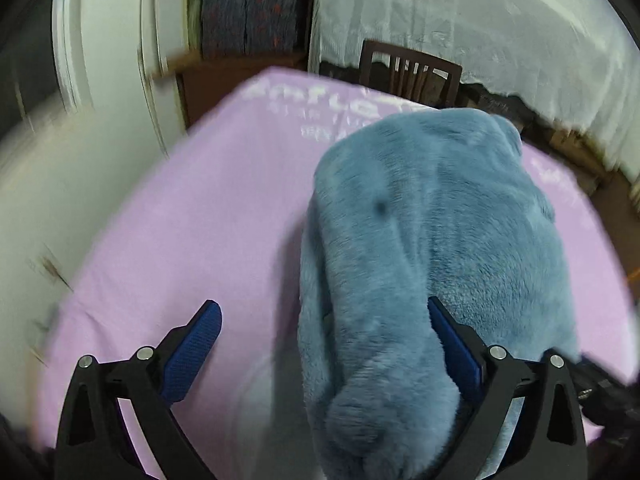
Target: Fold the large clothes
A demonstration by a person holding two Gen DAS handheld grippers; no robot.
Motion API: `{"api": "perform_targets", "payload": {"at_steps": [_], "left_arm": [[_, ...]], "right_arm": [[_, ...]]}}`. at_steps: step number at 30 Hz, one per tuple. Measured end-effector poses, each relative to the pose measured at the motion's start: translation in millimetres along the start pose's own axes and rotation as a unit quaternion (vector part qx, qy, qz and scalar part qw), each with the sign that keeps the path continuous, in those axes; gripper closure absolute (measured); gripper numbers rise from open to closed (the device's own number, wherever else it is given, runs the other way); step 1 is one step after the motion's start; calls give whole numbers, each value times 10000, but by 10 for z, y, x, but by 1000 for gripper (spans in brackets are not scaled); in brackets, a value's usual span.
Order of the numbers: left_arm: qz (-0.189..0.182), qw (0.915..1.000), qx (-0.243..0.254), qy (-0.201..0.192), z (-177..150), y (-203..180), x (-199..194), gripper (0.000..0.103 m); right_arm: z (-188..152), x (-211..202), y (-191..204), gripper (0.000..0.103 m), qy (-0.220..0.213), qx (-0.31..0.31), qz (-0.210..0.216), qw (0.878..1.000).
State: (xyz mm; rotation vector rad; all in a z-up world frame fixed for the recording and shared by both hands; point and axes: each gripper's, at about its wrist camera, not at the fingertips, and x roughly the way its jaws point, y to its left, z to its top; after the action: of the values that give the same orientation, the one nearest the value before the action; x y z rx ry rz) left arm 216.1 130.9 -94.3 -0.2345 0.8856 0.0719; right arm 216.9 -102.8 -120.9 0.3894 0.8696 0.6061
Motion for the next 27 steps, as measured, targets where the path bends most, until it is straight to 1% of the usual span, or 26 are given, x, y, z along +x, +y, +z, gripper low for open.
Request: {"api": "perform_targets", "payload": {"at_steps": [1, 3, 4, 7, 10, 11, 12, 14, 15, 16, 17, 18, 19, 20, 21, 22, 23, 24, 25, 27], "left_arm": [[-254, 9993, -220, 135, 8, 97, 39, 3], [-515, 9974, -439, 261, 6, 179, 82, 3], [-540, 9972, -451, 267, 1, 181, 90, 3], [-484, 9979, -372, 213, -3, 134, 67, 3], [-483, 9974, -526, 123, 29, 171, -19, 3], [-449, 9972, -595, 25, 43, 195, -79, 3], [-368, 9969, -674, -167, 66, 220, -184, 3], [-342, 9952, -743, -540, 93, 215, -379, 5], [-533, 9932, -736, -726, 103, 173, -491, 5], [-805, 9908, -688, -842, 99, 113, -564, 4], [-1032, 9888, -609, -895, 94, 34, -601, 4], [-1340, 9859, -393, -917, 71, -103, -626, 4], [-1457, 9851, -189, -891, 48, -217, -619, 4], [-1459, 9860, 133, -798, 10, -386, -572, 4], [-1360, 9875, 365, -713, -27, -496, -518, 4], [-1175, 9892, 590, -641, -59, -596, -455, 4], [-751, 9913, 937, -538, -106, -721, -339, 4], [-530, 9915, 1092, -474, -128, -771, -263, 3], [-447, 9914, 1161, -410, -144, -788, -203, 3], [-601, 9922, 1050, -296, -154, -712, -153, 3]], "right_arm": [[-7, 22, -37, 36, 53, 31, 35, 10000], [-10, 41, -79, 33, 105, 76, 76, 9999], [-12, 49, -115, 32, 139, 133, 118, 9997], [-32, 44, -196, 31, 231, 295, 284, 9989], [-30, -15, -228, 31, 244, 385, 359, 9983], [-26, -60, -237, 33, 207, 441, 420, 9979], [-18, -113, -246, 36, 150, 485, 503, 9974], [34, -228, -250, 52, -36, 553, 702, 9960], [68, -277, -256, 55, -150, 590, 748, 9953], [117, -314, -283, 58, -267, 682, 804, 9941], [156, -317, -322, 60, -317, 794, 864, 9926], [195, -298, -365, 60, -330, 922, 916, 9910], [261, -253, -428, 60, -315, 1100, 911, 9892], [306, -221, -473, 60, -317, 1205, 897, 9881], [358, -186, -521, 60, -335, 1303, 903, 9868], [433, -146, -587, 60, -365, 1425, 914, 9849], [486, -105, -643, 60, -365, 1540, 963, 9827], [526, -63, -697, 58, -327, 1632, 1050, 9804], [568, 10, -757, 52, -232, 1775, 1172, 9768], [615, 135, -820, 51, -124, 1921, 1170, 9743]]}}
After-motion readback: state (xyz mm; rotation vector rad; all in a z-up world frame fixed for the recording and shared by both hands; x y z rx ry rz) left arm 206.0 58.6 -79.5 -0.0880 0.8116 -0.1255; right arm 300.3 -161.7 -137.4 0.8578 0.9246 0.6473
